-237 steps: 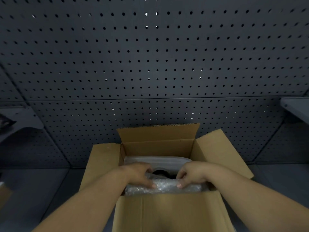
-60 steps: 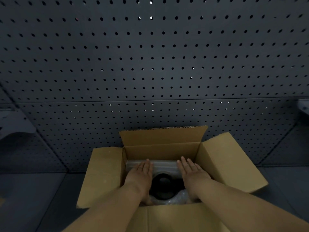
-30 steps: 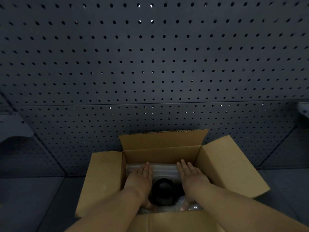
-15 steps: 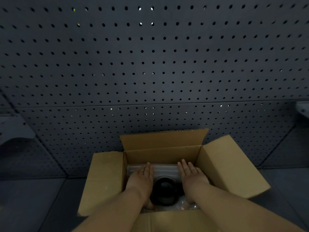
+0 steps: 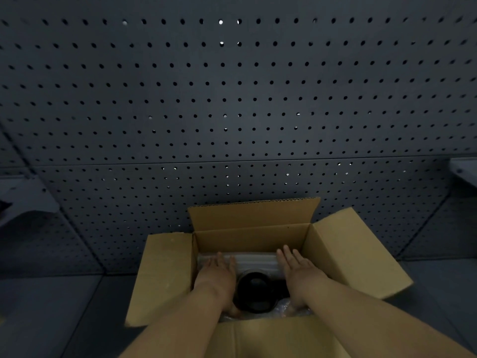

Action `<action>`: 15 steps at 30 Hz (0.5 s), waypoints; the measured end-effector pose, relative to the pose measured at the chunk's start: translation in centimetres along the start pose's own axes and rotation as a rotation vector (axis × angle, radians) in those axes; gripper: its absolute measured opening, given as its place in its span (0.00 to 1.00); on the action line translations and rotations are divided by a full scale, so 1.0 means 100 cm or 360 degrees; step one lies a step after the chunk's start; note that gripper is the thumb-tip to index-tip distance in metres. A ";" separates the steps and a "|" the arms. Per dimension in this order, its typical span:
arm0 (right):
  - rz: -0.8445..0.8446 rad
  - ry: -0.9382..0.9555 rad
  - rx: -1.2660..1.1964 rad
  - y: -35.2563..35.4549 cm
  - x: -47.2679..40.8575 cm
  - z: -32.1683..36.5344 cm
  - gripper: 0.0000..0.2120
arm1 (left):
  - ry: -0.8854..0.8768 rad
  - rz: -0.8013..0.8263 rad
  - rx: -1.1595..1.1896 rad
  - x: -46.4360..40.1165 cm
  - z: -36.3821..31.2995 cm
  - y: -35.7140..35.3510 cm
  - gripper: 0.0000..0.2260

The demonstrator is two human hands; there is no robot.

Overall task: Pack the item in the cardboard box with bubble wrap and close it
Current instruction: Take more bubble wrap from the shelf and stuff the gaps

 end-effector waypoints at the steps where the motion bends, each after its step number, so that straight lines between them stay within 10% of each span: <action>1: 0.0003 0.0001 -0.0006 -0.001 -0.002 0.000 0.61 | -0.0007 0.0015 -0.0019 -0.001 -0.001 0.000 0.56; 15: 0.0061 0.0024 -0.0041 -0.006 -0.018 0.000 0.65 | -0.0087 0.0097 0.0046 -0.020 -0.002 -0.012 0.56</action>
Point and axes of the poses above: each hand's wrist, its own x-axis away from the middle knuckle, its own y-axis out of the back of the hand, z = x × y, the point moved 8 cm from there along -x, towards the middle knuckle, and after that the axes turned 6 degrees about z, right-handed, at the moved point
